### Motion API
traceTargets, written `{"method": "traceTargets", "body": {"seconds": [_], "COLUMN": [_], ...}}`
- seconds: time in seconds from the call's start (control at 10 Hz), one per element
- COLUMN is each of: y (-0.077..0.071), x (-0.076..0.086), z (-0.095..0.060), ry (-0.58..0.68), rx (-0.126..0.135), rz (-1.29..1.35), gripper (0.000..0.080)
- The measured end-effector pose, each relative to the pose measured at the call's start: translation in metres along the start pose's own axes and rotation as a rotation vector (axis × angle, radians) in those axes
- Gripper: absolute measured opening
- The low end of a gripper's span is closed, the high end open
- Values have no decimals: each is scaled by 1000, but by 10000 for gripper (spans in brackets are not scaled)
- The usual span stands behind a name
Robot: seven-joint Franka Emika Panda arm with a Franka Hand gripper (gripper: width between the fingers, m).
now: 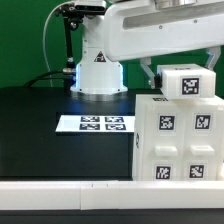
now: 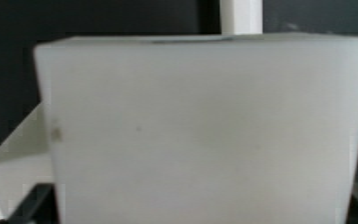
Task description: Assemble cabinet
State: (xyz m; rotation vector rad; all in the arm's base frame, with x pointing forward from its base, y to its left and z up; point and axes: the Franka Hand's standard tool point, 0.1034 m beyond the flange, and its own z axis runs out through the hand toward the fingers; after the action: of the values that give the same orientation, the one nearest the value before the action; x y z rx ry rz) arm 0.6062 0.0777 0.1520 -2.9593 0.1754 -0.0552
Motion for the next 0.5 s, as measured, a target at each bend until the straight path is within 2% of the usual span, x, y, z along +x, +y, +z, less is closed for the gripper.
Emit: {"method": "traceTargets", "body": {"seconds": [0.5], "y": [1], "x": [-1], "z": [1], "ry": [0], "rx": [2], "rz": [64], "gripper": [559]}}
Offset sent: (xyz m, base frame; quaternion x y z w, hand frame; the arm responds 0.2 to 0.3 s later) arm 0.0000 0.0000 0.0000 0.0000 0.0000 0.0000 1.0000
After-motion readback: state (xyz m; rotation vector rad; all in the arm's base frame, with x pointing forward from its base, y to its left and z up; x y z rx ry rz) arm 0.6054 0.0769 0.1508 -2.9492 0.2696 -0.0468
